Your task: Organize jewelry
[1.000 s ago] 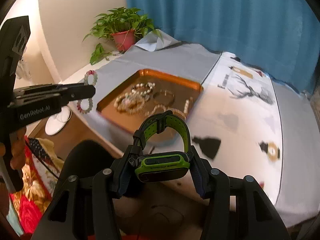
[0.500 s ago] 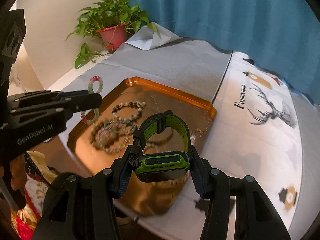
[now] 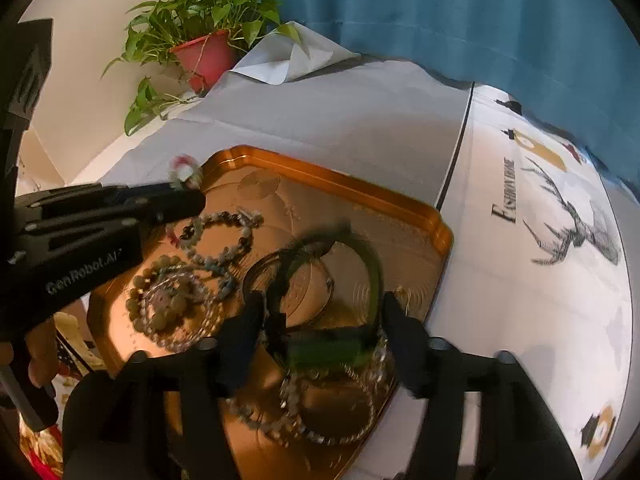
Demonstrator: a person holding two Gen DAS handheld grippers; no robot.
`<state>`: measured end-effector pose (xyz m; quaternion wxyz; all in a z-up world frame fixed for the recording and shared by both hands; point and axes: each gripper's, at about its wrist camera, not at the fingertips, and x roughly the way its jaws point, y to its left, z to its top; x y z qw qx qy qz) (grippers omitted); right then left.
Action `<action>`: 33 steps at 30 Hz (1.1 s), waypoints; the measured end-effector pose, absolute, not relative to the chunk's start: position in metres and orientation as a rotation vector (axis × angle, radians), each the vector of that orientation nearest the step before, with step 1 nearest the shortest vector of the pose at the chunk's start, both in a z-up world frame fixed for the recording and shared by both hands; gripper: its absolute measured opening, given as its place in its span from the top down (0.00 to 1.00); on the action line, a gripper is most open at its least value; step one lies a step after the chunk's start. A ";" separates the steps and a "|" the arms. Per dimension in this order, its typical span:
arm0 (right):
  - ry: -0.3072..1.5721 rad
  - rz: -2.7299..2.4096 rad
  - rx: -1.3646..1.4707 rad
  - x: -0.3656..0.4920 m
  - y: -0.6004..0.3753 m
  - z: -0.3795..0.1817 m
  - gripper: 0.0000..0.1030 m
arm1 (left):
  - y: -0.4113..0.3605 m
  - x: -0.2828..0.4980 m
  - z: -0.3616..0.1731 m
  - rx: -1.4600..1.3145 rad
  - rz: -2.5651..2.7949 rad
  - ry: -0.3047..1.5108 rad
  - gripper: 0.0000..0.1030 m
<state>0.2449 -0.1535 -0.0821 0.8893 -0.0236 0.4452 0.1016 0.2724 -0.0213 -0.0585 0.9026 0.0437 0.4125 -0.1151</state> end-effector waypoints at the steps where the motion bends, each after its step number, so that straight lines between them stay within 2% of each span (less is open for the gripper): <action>1: 0.918 0.197 -0.065 0.245 -0.153 -0.081 0.17 | -0.019 0.268 -0.055 0.094 -0.197 0.827 0.01; 2: 0.899 0.185 -0.082 0.242 -0.153 -0.078 0.13 | -0.017 0.264 -0.054 0.096 -0.187 0.810 0.01; 5: 0.892 0.179 -0.124 0.227 -0.151 -0.073 0.11 | -0.016 0.249 -0.053 0.126 -0.203 0.850 0.01; 11: 0.903 0.139 -0.097 0.172 -0.157 -0.065 0.11 | -0.015 0.186 -0.044 0.189 -0.161 0.816 0.01; 19: 0.877 0.073 -0.042 0.091 -0.159 -0.061 0.10 | 0.002 0.103 -0.026 0.137 -0.140 0.767 0.01; 33: 0.815 0.080 -0.104 0.028 -0.141 -0.036 0.09 | 0.003 0.039 -0.012 0.163 -0.127 0.723 0.01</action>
